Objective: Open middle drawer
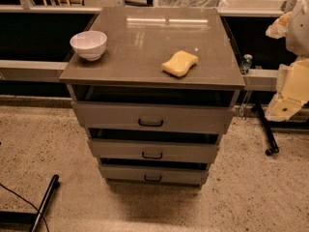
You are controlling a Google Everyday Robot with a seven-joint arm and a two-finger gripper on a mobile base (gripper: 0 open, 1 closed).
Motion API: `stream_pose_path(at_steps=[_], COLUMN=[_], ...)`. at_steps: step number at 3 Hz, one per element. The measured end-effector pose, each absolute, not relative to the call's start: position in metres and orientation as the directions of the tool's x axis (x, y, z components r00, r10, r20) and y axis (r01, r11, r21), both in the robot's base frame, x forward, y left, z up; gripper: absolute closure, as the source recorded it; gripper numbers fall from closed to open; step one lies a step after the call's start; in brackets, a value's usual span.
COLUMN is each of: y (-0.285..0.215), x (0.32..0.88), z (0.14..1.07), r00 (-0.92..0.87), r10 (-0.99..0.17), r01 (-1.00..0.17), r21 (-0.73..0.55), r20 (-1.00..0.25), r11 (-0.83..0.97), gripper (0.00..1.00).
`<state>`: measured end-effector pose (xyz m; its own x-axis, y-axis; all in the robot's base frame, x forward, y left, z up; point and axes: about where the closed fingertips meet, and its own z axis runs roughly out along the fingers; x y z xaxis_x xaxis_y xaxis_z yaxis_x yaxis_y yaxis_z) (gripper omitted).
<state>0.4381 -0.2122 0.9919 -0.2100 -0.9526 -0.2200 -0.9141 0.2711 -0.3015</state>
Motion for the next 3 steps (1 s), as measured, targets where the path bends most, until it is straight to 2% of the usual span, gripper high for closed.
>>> stream_pose_path(at_steps=[2, 3], y=[-0.215, -0.215], x=[0.446, 0.448], z=[0.971, 0.920], r00=[-0.220, -0.193], r10=[-0.955, -0.964], r01=[-0.912, -0.920], r21=[-0.307, -0.308], r20=[-0.198, -0.181], r11=[0.273, 0.242], gripper=[0.00, 0.00])
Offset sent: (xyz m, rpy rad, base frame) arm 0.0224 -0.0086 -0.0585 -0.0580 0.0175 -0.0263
